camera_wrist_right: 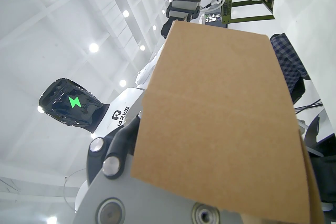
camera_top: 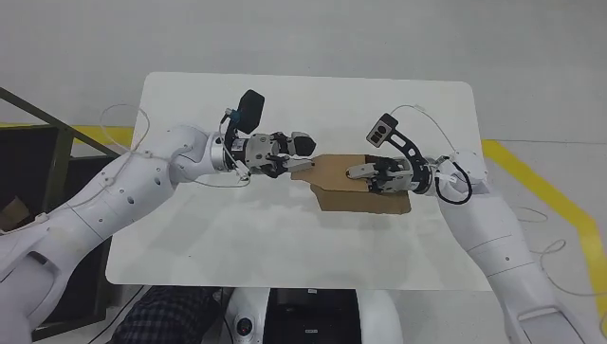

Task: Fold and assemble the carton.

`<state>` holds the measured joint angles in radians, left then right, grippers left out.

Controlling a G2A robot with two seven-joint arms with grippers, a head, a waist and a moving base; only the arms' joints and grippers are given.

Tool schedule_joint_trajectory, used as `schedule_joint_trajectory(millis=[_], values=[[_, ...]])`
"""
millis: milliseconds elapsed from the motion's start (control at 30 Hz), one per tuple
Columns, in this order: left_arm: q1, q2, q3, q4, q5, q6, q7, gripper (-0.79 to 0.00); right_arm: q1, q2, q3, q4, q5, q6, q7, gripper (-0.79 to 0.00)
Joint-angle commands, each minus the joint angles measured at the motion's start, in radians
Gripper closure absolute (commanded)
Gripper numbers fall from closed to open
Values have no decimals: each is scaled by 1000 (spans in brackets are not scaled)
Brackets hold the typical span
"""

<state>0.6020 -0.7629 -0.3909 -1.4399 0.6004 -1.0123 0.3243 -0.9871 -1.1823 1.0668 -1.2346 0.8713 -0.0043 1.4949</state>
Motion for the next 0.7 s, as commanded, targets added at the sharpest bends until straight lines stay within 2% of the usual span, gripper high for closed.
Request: schedule_joint_trajectory(millis=[0,300,667], values=[[2,-1,2,-3,-2,0,7,-305,-1,-1,-1,-2,5,1,3,0],[3,1,-3,11,11,0,41,-305,-1,-2,-1,2,19,5,16,0],[11,0,-1,17,-3,0,26,-311,-4,-4,-2,1,23,2,19,0]])
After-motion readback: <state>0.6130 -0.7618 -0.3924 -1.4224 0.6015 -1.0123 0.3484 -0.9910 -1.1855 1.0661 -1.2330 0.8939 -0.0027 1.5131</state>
